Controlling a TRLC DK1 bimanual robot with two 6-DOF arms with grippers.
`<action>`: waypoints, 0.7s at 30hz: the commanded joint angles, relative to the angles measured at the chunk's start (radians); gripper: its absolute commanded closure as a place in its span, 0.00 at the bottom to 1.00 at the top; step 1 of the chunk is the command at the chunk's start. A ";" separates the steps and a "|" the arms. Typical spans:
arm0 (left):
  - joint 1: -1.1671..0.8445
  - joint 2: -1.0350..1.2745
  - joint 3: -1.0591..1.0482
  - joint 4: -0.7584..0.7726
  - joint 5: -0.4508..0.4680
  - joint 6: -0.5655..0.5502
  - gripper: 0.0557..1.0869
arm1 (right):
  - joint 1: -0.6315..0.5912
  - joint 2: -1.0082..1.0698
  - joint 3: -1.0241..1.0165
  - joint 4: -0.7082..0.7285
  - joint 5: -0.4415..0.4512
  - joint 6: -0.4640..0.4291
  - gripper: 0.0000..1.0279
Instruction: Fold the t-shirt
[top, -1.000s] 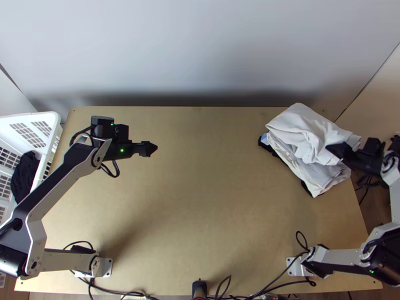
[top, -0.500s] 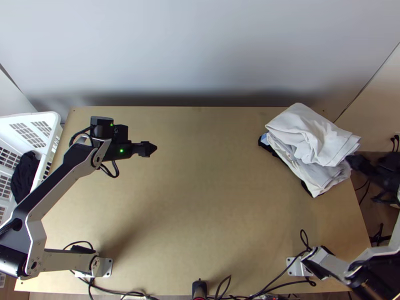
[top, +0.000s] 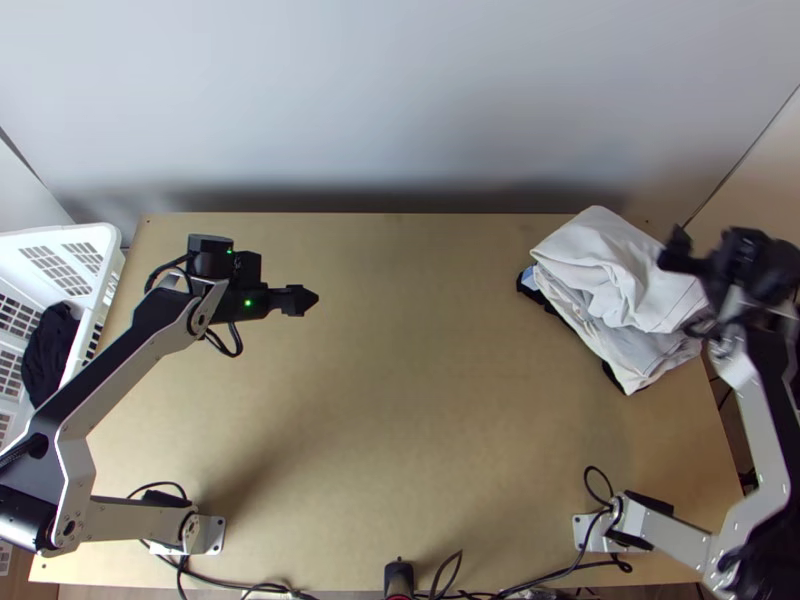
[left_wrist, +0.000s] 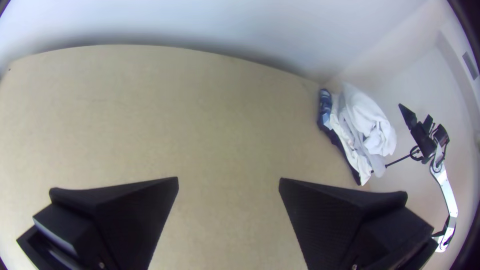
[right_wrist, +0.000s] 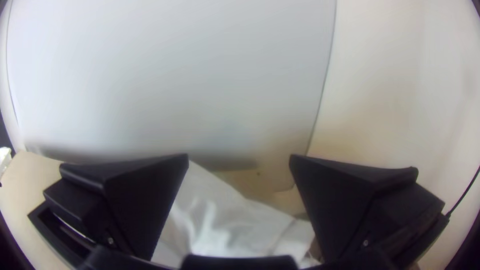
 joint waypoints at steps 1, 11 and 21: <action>0.009 -0.010 -0.010 0.003 0.000 -0.006 0.05 | 0.230 0.197 -0.025 0.352 0.236 -0.049 0.09; 0.024 -0.009 -0.031 0.009 0.000 -0.012 0.05 | 0.259 0.361 -0.273 0.539 0.245 -0.060 0.06; 0.019 0.006 -0.022 0.047 0.000 -0.018 0.05 | 0.242 0.344 -0.350 0.560 0.253 -0.031 0.05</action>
